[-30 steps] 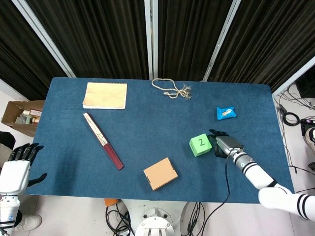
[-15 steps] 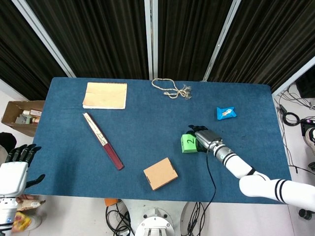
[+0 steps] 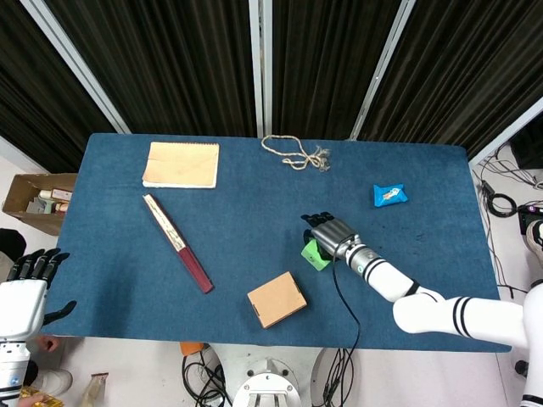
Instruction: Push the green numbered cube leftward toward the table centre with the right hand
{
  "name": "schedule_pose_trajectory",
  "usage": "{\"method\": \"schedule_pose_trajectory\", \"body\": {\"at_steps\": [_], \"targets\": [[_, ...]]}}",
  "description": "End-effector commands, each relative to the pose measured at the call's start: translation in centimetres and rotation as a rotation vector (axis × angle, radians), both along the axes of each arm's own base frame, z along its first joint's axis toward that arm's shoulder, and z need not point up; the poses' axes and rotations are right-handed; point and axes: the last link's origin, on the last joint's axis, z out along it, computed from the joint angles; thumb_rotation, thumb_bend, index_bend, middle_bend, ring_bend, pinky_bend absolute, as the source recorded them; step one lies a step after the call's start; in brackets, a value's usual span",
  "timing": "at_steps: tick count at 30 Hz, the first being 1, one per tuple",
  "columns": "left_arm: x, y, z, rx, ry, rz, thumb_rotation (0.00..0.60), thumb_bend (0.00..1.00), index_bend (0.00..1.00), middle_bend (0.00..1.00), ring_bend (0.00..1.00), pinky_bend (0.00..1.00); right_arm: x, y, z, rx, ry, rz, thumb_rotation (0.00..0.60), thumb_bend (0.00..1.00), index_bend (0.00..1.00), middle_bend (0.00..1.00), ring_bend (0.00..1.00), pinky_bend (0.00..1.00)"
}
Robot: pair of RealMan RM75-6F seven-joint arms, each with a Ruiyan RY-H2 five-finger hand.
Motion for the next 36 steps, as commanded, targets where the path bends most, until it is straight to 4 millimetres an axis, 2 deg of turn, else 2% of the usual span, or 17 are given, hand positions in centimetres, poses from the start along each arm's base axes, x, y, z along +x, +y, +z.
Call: {"method": "schedule_pose_trajectory", "body": {"at_steps": [1, 9, 15, 19, 22, 25, 28, 31, 33, 36], "targets": [[0.0, 0.0, 0.0, 0.0, 0.0, 0.001, 0.6, 0.05, 0.21, 0.16, 0.13, 0.16, 1.2, 0.2, -0.5, 0.009, 0.056, 0.058, 0.599, 1.0, 0.41, 0.0, 0.0, 0.0], [-0.1, -0.1, -0.1, -0.001, -0.001, 0.007, 0.6, 0.05, 0.21, 0.16, 0.13, 0.16, 2.9, 1.5, -1.2, 0.044, 0.116, 0.162, 0.599, 1.0, 0.45, 0.0, 0.0, 0.0], [-0.2, -0.1, -0.2, -0.003, -0.003, 0.011, 0.6, 0.05, 0.21, 0.16, 0.13, 0.16, 2.6, 2.7, -1.1, 0.062, 0.141, 0.206, 0.598, 1.0, 0.47, 0.0, 0.0, 0.0], [-0.1, 0.1, -0.3, -0.004, -0.004, 0.006, 0.6, 0.05, 0.21, 0.16, 0.13, 0.16, 2.4, 2.8, -0.9, 0.045, 0.14, 0.211, 0.599, 1.0, 0.47, 0.0, 0.0, 0.0], [0.0, 0.2, -0.4, -0.008, -0.006, 0.001, 0.6, 0.05, 0.21, 0.16, 0.13, 0.16, 2.5, 2.4, -0.9, 0.01, 0.128, 0.216, 0.597, 1.0, 0.44, 0.0, 0.0, 0.0], [0.0, 0.3, -0.4, -0.01, -0.005, 0.0, 0.6, 0.05, 0.21, 0.16, 0.13, 0.16, 2.6, 2.2, -1.0, -0.012, 0.096, 0.211, 0.598, 0.98, 0.36, 0.0, 0.0, 0.0], [-0.1, 0.5, -0.5, -0.011, -0.005, 0.0, 0.6, 0.05, 0.21, 0.16, 0.13, 0.16, 2.5, 2.1, -0.4, -0.05, 0.056, 0.206, 0.599, 0.89, 0.22, 0.0, 0.0, 0.0], [-0.1, 0.8, -0.6, -0.011, -0.007, -0.005, 0.6, 0.05, 0.21, 0.16, 0.13, 0.16, 1.4, 2.3, 1.3, -0.124, 0.002, 0.177, 0.599, 0.72, 0.06, 0.0, 0.0, 0.0], [-0.2, 1.0, -0.6, -0.008, -0.007, -0.007, 0.6, 0.05, 0.21, 0.16, 0.13, 0.16, -0.3, 2.8, 3.2, -0.207, -0.051, 0.13, 0.6, 0.65, 0.01, 0.0, 0.0, 0.0], [-0.4, 1.5, -0.8, 0.006, -0.014, -0.006, 0.6, 0.05, 0.21, 0.16, 0.13, 0.16, -3.9, 4.1, 6.3, -0.35, -0.112, 0.052, 0.6, 0.51, 0.0, 0.0, 0.0, 0.0]]}}
